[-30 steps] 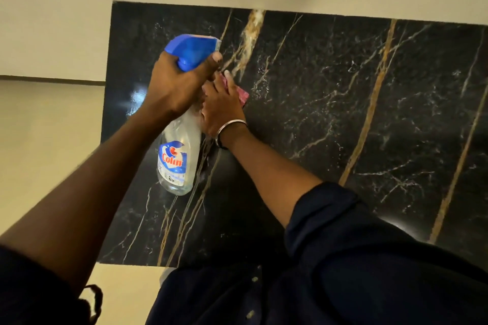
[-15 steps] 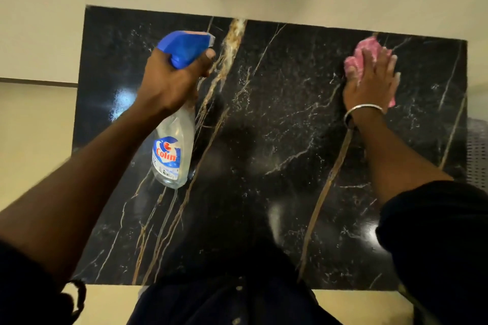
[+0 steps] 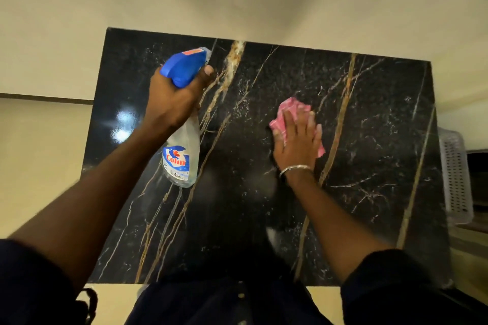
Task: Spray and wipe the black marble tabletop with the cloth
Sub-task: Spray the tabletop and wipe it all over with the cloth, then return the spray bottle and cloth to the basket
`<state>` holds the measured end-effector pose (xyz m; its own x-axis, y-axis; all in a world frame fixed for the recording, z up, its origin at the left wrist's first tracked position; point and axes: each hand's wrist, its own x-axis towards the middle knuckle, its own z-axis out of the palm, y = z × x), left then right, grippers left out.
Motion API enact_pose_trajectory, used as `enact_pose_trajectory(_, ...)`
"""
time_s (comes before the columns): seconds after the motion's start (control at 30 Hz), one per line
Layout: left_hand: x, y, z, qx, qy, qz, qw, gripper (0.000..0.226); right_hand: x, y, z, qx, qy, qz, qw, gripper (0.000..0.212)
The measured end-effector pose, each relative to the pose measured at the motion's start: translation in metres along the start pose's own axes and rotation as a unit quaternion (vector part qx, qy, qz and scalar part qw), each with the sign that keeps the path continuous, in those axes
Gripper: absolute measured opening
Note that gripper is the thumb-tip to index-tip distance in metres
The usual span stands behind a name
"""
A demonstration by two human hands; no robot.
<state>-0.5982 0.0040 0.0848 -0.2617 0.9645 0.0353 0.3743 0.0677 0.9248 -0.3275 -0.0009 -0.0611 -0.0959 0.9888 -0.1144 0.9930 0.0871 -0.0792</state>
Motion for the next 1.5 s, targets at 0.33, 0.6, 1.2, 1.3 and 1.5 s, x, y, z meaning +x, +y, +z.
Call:
enact_pose_trajectory(0.33,-0.056,0.017,-0.019,-0.011,0.015,0.021,1.0,0.02,-0.128,-0.051,0.021,0.101,-0.026,-0.207,0.973,0.055)
enact_pose_trajectory(0.6,-0.095,0.024,-0.026,-0.052,-0.004,0.005,0.999,0.04,-0.117,-0.054,-0.049,0.702,-0.154,0.182,0.671,0.044)
enact_pose_trajectory(1.2,-0.144,0.096,0.056,-0.131,0.056,-0.085,0.986,0.061,-0.071,0.077,-0.112,0.792,-0.154,0.24,0.54,0.036)
enact_pose_trajectory(1.3,-0.143,0.111,0.069,-0.13,0.026,-0.071,0.989,0.049,-0.069,0.091,-0.124,0.805,-0.124,0.222,0.537,0.025)
enact_pose_trajectory(1.5,-0.138,0.145,0.113,-0.154,-0.048,-0.006,0.987,0.035,-0.064,0.132,-0.139,0.805,-0.038,0.239,0.541,0.024)
